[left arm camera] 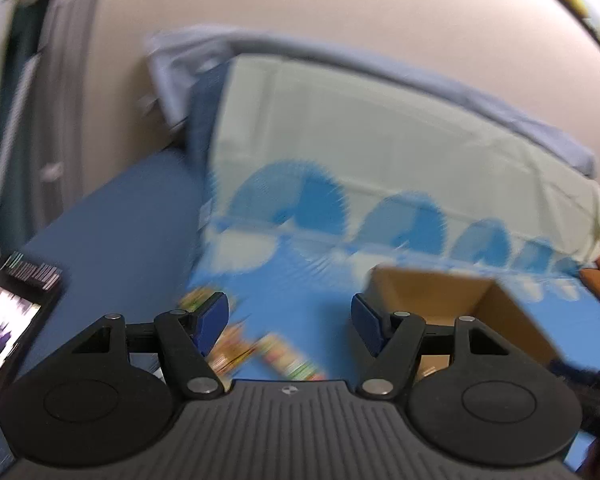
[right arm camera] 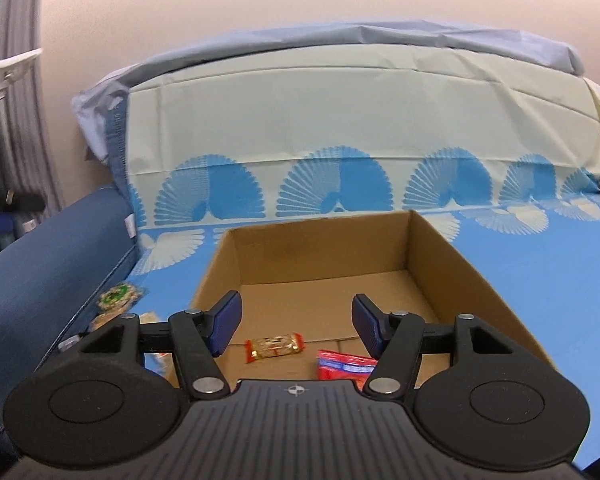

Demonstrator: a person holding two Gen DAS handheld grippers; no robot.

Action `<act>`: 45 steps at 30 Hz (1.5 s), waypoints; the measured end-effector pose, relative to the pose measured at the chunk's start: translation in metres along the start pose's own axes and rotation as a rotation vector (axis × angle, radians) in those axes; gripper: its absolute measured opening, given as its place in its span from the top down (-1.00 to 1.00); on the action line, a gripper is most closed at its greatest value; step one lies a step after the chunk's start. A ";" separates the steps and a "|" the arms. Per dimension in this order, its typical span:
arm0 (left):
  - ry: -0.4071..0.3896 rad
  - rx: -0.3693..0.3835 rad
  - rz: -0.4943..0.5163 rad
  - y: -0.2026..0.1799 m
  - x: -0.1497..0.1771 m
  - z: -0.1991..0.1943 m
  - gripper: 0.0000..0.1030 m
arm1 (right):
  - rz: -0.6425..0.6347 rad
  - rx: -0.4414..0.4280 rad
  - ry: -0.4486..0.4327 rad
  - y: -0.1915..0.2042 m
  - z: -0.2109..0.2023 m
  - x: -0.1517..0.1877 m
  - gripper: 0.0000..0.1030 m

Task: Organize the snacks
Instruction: 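Move both tools back to the snack pile, then grasp the yellow bar with the right tool while the left tool approaches the purple tube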

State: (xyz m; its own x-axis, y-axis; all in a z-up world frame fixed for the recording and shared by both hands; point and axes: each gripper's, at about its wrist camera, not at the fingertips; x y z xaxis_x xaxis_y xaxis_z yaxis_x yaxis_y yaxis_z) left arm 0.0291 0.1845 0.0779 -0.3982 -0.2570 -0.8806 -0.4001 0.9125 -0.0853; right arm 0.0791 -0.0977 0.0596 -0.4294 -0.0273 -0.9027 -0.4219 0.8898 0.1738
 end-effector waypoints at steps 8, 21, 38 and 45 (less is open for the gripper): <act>0.231 -0.074 -0.015 0.062 0.086 0.028 0.98 | -0.074 -0.116 0.018 0.030 0.001 0.013 0.18; 0.365 -0.006 -0.035 0.049 0.102 0.077 0.31 | -0.244 -0.229 0.110 0.086 0.011 0.038 0.25; 0.366 -0.165 0.084 0.011 0.111 0.129 -0.18 | -0.248 -0.247 0.162 0.100 0.018 0.044 0.21; 0.392 -0.140 0.168 0.009 0.108 0.105 1.00 | -0.248 -0.264 0.169 0.110 0.020 0.042 0.20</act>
State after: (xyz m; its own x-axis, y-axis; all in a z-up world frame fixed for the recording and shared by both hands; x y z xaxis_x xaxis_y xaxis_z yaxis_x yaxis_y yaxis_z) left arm 0.0693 0.1981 -0.0673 -0.7388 -0.2348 -0.6317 -0.4005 0.9069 0.1313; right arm 0.0310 0.0084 0.0329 -0.4049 -0.3207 -0.8563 -0.7108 0.6995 0.0740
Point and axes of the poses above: each gripper's, at about its wrist camera, not at the fingertips, and z roughly the way its jaws point, y to its left, x to its underside, and after that the axes turned 10 degrees about -x, right-handed
